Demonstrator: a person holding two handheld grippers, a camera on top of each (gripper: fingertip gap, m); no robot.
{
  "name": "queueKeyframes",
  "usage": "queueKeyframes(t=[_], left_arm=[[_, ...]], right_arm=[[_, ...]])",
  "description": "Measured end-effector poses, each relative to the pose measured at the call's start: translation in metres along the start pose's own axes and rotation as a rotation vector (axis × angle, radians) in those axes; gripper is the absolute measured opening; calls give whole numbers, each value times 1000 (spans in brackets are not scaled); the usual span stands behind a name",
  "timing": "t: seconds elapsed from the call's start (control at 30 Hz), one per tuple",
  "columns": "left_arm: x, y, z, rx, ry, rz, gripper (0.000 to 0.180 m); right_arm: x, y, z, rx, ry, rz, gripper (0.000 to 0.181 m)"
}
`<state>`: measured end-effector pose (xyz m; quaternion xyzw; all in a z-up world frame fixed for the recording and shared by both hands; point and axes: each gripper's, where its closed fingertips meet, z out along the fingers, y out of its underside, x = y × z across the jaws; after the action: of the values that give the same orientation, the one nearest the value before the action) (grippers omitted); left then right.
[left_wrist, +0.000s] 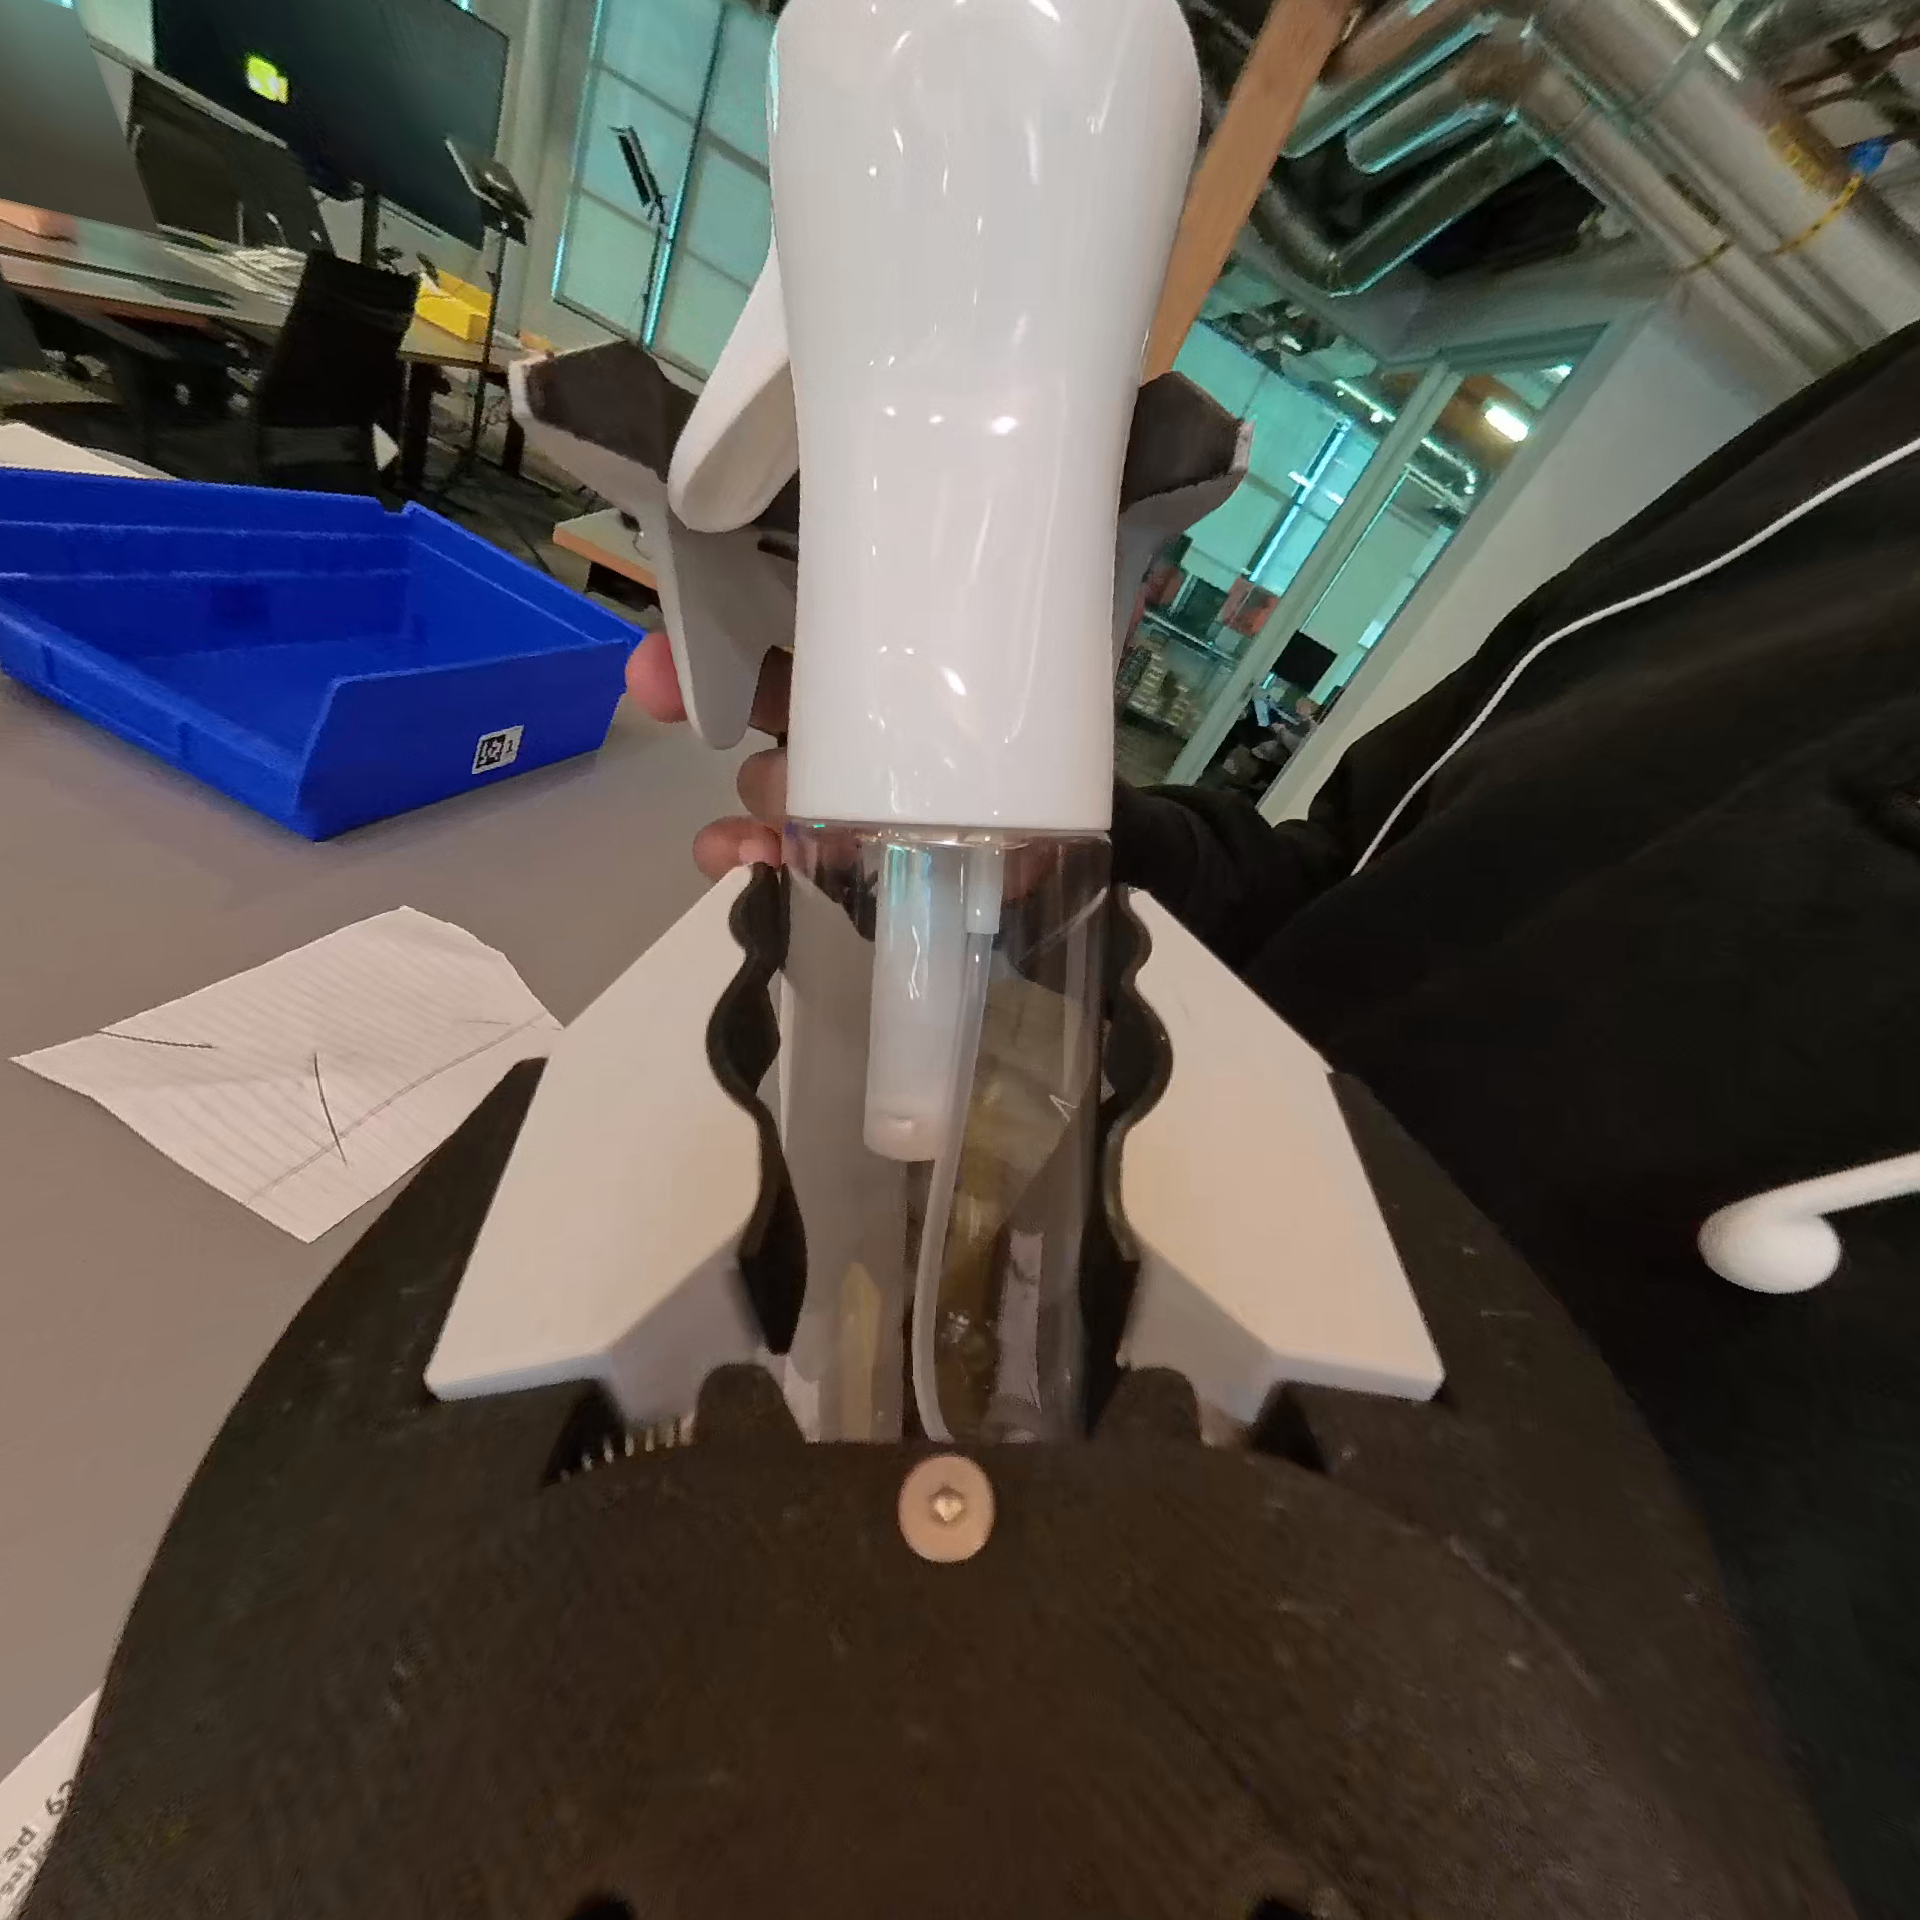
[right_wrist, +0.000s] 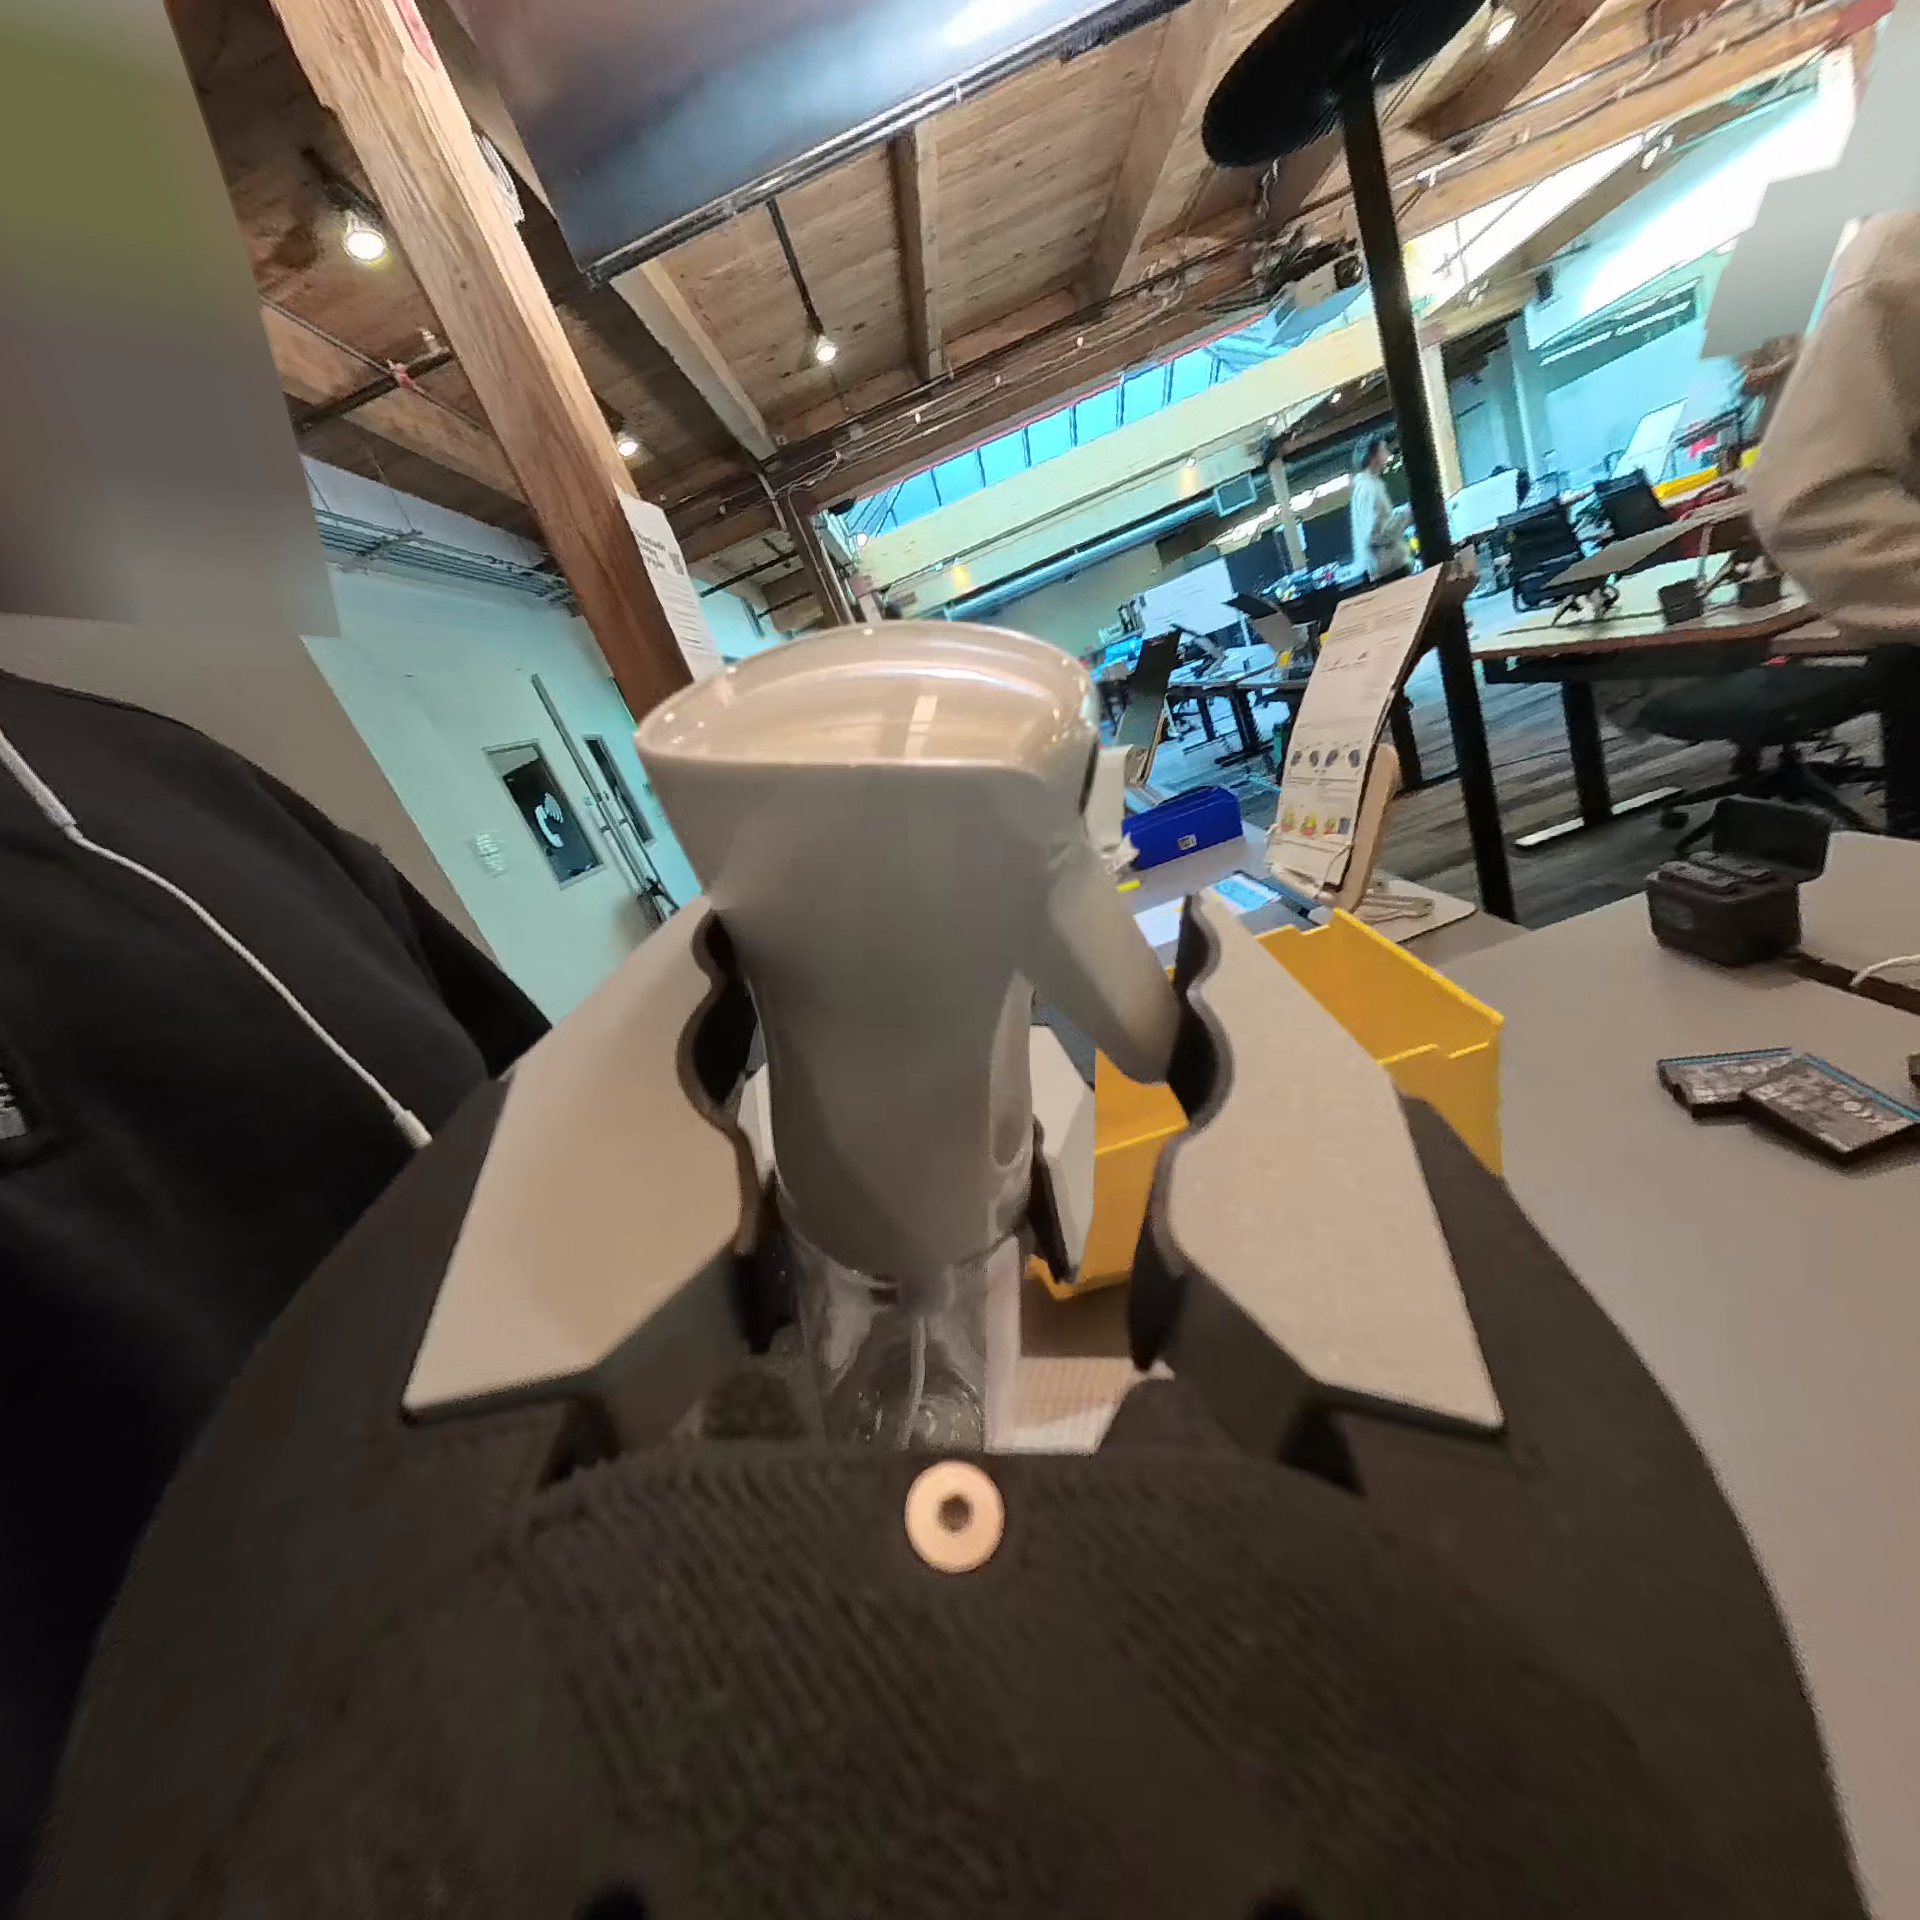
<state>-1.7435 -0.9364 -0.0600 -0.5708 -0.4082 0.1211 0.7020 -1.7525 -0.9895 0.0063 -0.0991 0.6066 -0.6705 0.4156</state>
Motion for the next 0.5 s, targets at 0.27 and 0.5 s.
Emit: queueKeyframes(t=[0.27, 0.5], left_arm=[[-12, 3, 17, -13, -103, 30, 60], [-14, -6, 17, 16, -184, 86, 60]], right_arm=[[13, -2, 0, -11, 104, 3, 92], [7, -4, 14, -111, 122, -99, 76]])
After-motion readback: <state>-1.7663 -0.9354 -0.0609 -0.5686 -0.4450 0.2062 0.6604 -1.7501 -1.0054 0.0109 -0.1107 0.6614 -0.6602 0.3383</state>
